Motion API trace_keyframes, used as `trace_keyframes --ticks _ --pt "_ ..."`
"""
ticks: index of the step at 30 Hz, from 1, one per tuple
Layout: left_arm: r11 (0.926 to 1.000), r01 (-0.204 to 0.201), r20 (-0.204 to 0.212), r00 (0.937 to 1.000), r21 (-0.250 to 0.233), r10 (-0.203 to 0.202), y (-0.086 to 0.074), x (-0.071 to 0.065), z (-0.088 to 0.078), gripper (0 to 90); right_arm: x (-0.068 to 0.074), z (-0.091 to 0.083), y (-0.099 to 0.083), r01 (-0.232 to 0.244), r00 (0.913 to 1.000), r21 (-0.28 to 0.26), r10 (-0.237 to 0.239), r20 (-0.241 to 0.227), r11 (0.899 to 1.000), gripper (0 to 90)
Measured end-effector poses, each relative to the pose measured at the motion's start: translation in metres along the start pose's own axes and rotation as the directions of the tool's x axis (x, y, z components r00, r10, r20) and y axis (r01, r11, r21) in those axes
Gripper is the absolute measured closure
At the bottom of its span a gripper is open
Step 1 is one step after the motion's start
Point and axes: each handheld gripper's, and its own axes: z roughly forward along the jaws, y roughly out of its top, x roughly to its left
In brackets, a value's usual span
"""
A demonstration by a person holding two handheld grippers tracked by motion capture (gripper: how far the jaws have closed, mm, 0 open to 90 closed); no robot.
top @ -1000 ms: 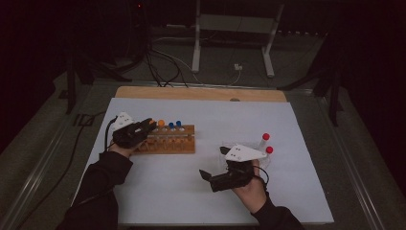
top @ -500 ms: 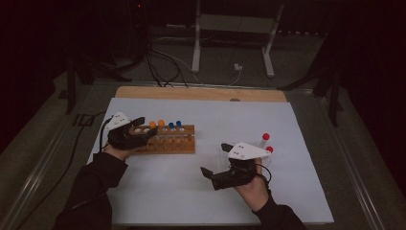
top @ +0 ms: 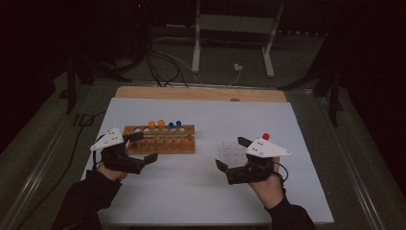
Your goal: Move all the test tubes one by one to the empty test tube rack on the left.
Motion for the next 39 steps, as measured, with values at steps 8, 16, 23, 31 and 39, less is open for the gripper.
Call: trace_keyframes --ticks 8,16,23,31,39 --pt "0.9997 -0.011 0.018 0.9998 -0.021 0.011 -0.003 -0.010 -0.002 1.2 -0.015 -0.022 -0.017 -0.017 0.9951 0.020 0.015 0.098 1.000 0.6" --pt "0.9996 -0.019 0.012 0.9997 -0.020 0.020 -0.004 -0.012 -0.001 1.2 -0.031 -0.046 -0.034 -0.072 0.9801 0.035 0.064 0.188 0.997 0.9" --pt "0.9995 -0.022 0.007 0.9997 -0.021 0.022 -0.005 -0.012 -0.002 1.3 -0.050 -0.057 -0.053 -0.117 0.9530 0.064 0.094 0.288 0.991 6.0" --pt "0.9996 -0.022 0.005 0.9997 -0.016 0.022 -0.006 -0.012 -0.001 1.3 -0.069 -0.053 -0.070 -0.179 0.9252 0.132 0.121 0.360 0.975 26.6" --pt "0.9997 -0.019 0.007 0.9998 -0.016 0.019 -0.006 -0.012 -0.001 1.2 -0.079 -0.043 -0.078 -0.197 0.9274 0.202 0.116 0.356 0.959 52.9"
